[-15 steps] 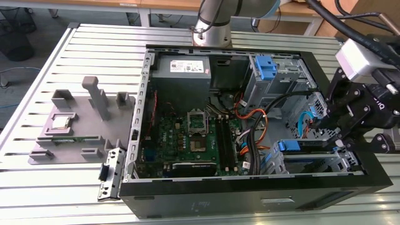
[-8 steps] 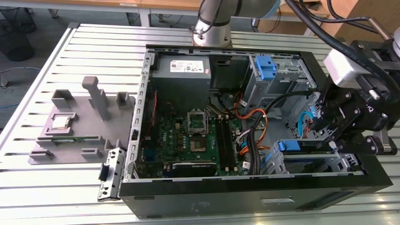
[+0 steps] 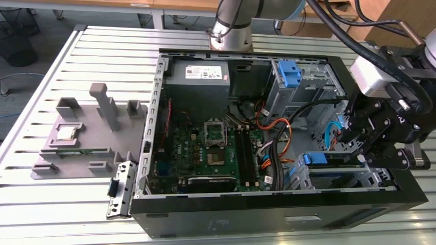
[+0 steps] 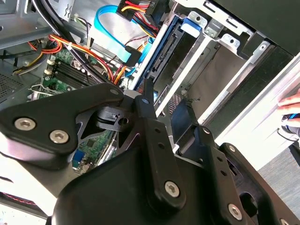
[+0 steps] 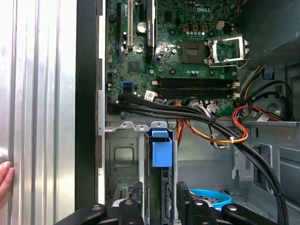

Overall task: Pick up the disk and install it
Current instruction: 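Insert the disk into the insertion slot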

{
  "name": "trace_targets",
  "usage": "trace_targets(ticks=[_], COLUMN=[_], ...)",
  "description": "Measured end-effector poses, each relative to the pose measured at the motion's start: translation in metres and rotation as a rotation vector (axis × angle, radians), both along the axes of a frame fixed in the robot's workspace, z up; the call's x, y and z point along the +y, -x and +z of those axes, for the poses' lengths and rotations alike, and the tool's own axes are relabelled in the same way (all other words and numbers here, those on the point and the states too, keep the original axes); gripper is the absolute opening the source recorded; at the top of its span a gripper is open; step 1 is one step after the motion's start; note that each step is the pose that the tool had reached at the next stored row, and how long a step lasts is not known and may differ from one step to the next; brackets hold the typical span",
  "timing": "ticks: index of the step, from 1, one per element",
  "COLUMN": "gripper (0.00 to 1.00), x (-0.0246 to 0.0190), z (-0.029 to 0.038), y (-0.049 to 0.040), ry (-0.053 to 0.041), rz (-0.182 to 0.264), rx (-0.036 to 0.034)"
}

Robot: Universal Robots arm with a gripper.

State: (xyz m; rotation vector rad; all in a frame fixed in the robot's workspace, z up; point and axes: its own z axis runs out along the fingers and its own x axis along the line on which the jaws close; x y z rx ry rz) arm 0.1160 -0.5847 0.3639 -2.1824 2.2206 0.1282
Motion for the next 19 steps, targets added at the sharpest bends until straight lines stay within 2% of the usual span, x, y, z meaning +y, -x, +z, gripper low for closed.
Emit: trace_targets(ticks=[5, 11, 15, 19], gripper=[0.42, 0.42, 0.42, 0.42], x=[0.0000, 0.0000, 0.0000, 0.0000], z=[-0.0013, -0.0024, -0.0032, -0.0040], y=[0.0000, 0.0005, 0.0017, 0.0019], ry=[-0.0004, -0.0015, -0.0043, -0.0065], rz=[0.000, 0.001, 0.003, 0.003], rx=[-0.0009, -0.0054, -0.0126, -0.0152])
